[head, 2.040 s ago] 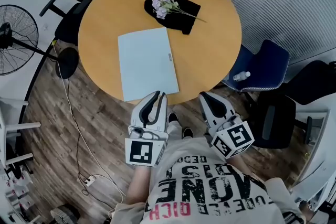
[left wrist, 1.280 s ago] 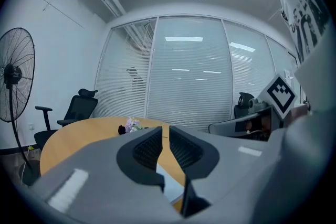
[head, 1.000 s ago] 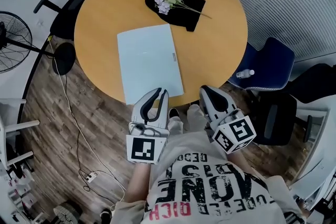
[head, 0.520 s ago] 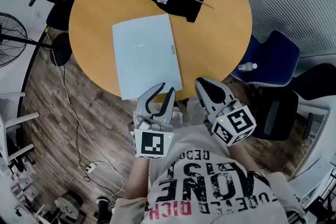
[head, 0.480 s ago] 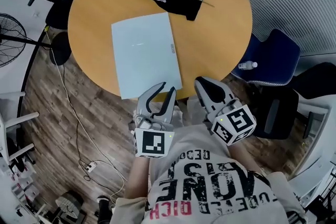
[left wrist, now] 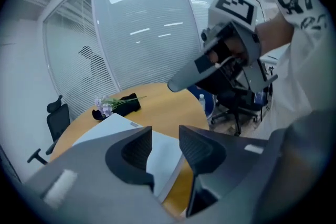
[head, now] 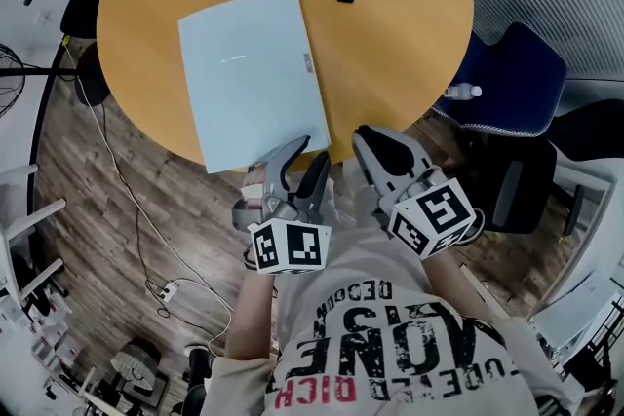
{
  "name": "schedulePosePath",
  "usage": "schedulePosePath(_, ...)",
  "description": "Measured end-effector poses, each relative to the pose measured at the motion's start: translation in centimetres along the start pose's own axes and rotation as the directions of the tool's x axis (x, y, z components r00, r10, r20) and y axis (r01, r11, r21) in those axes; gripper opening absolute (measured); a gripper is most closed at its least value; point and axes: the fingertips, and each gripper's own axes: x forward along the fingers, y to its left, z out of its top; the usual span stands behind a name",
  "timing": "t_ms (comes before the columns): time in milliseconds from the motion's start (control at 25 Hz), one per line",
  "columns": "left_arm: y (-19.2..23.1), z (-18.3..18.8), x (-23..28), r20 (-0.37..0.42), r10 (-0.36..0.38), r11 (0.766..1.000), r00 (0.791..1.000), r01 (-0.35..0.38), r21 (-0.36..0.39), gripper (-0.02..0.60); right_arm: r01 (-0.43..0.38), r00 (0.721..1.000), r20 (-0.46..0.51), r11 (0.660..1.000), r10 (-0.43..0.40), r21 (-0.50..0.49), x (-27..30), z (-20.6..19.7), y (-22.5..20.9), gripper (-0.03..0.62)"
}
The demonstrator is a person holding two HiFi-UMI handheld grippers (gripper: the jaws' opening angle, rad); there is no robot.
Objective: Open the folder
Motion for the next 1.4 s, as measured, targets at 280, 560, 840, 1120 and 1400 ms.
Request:
schedulePosePath(280, -2.2, -2.9, 2.6, -0.120, -0.046, 0.986, 0.992, 0.065, 0.155, 0.195, 0.015, 0.999, -0.029, 0.999, -0.014, 0.029, 0.3, -1.9, -1.4, 0.014)
schedulePosePath(560, -2.2, -4.3, 3.7, -0.183, -0.013, 0.968, 0.983, 0.059, 0.245, 0.195, 0.016, 0.998, -0.054, 0.999, -0.013, 0.039, 0.1, -3.0, -1.5, 0.014)
schedulePosePath(840, -2.0, -4.5, 3.9, -0.196, -0.001, 0.967, 0.981, 0.051, 0.249, 0.193, 0.013, 0.998, -0.063, 0.999, -0.011, 0.038, 0.0, -3.6, -1.4, 0.014)
schedulePosePath(1120, -1.4, -4.2, 3.3, -0.147, -0.021, 0.990, 0.989, 0.041, 0.131, 0.193, -0.003, 0.994, -0.108, 1.000, 0.004, 0.008, 1.4, -5.1, -1.1, 0.014)
schedulePosePath(1400, -1.2, -3.5, 3.1, -0.100, -0.043, 0.997, 0.994, 0.048, 0.052, 0.152, -0.022, 0.985, -0.174, 1.000, 0.019, -0.015, 3.3, -7.5, -0.4, 0.014)
